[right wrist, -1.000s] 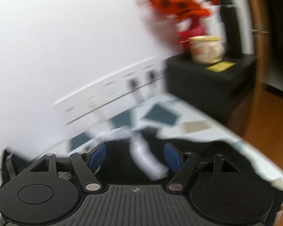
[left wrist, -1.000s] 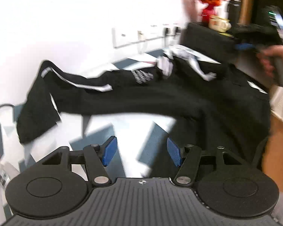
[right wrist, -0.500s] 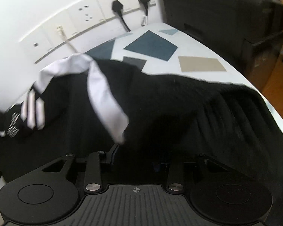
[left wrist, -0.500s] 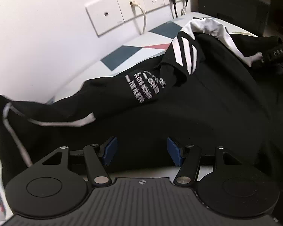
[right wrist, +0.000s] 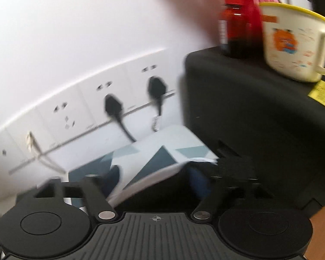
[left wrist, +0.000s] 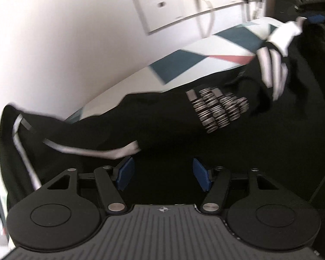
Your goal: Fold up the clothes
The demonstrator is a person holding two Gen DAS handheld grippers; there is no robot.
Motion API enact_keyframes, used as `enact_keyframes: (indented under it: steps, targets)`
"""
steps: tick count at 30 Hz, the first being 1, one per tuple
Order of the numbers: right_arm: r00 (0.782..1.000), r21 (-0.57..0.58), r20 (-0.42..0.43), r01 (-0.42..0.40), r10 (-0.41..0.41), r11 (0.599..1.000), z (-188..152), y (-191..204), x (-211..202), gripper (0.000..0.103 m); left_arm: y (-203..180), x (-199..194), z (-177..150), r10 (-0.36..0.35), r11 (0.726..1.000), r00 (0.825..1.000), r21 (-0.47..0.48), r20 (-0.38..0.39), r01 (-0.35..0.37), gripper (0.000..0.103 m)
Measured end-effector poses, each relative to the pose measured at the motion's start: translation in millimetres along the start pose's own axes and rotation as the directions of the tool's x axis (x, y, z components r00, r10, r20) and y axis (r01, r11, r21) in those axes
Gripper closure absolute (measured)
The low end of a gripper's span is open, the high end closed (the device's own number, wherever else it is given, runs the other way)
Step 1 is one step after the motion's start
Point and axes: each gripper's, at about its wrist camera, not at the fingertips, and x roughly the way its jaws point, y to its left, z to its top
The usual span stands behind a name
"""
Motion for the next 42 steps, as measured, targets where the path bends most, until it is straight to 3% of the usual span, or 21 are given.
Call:
enact_keyframes:
  steps: [4, 9, 11, 14, 17, 24, 25, 28, 31, 33, 34, 37, 40, 42]
  targets:
    - [0.996, 0.057, -0.076, 0.057, -0.053, 0.997, -11.1, -3.5, 20.0, 0.033, 33.5, -7.8, -24.7, 0.073, 0.991, 0.997, -0.11, -0.022, -0.075, 0.04]
    - [0.996, 0.057, -0.069, -0.047, 0.051, 0.997, -24.6, 24.0, -11.8, 0.033, 81.2, -19.8, -64.2, 0.189, 0.95, 0.979, -0.239, -0.073, -0.201, 0.031]
    - [0.992, 0.036, -0.038, -0.119, 0.12, 0.992, -34.4, 42.2, -36.3, 0.032, 98.5, -23.5, -79.2, 0.158, 0.936, 0.983, -0.302, -0.095, -0.18, 0.031]
    - [0.973, -0.048, -0.057, -0.228, 0.225, 0.973, -58.7, 81.2, -62.2, 0.032, 109.4, -29.1, -93.1, 0.107, 0.92, 0.99, -0.37, -0.09, -0.133, 0.031]
    - [0.943, -0.18, -0.132, -0.326, 0.306, 0.928, -90.0, 124.9, -80.1, 0.032, 106.8, -36.4, -99.0, 0.116, 0.924, 0.992, -0.36, -0.055, -0.128, 0.031]
    - [0.862, -0.347, -0.344, -0.486, 0.373, 0.802, -168.7, 231.2, -109.4, 0.031, 101.3, -56.2, -119.5, 0.085, 0.922, 0.996, -0.38, 0.014, -0.074, 0.029]
    - [0.855, -0.376, -0.364, -0.498, 0.37, 0.781, -179.8, 246.1, -112.1, 0.03, 101.5, -60.6, -124.9, 0.083, 0.921, 0.996, -0.384, 0.023, -0.068, 0.028]
    - [0.862, -0.465, -0.398, -0.486, 0.315, 0.74, -212.7, 283.5, -110.6, 0.028, 103.9, -71.5, -140.1, 0.091, 0.925, 0.995, -0.374, 0.037, -0.071, 0.027]
    - [0.889, -0.524, -0.38, -0.435, 0.256, 0.732, -233.3, 302.0, -103.4, 0.042, 113.5, -79.5, -153.2, 0.133, 0.935, 0.991, -0.336, 0.034, -0.114, 0.027]
    - [0.909, -0.536, -0.331, -0.403, 0.254, 0.742, -235.0, 302.4, -108.1, 0.09, 125.6, -83.6, -161.2, 0.166, 0.936, 0.986, -0.32, 0.031, -0.147, 0.027]
    - [0.902, -0.502, -0.343, -0.412, 0.263, 0.76, -232.2, 297.7, -107.9, 0.096, 131.6, -85.6, -165.2, 0.182, 0.936, 0.983, -0.312, 0.03, -0.164, 0.026]
    - [0.887, -0.412, -0.368, -0.424, 0.278, 0.807, -225.4, 279.2, -111.1, 0.099, 149.3, -82.3, -171.5, 0.243, 0.942, 0.97, -0.244, 0.029, -0.228, 0.016]
    - [0.892, -0.382, -0.37, -0.402, 0.261, 0.832, -225.1, 262.1, -120.6, 0.1, 155.6, -64.9, -169.1, 0.318, 0.942, 0.947, -0.13, 0.054, -0.309, 0.014]
    - [0.893, -0.376, -0.375, -0.391, 0.248, 0.84, -223.1, 257.1, -126.2, 0.1, 156.9, -53.0, -161.4, 0.279, 0.958, 0.958, -0.086, 0.062, -0.273, 0.014]
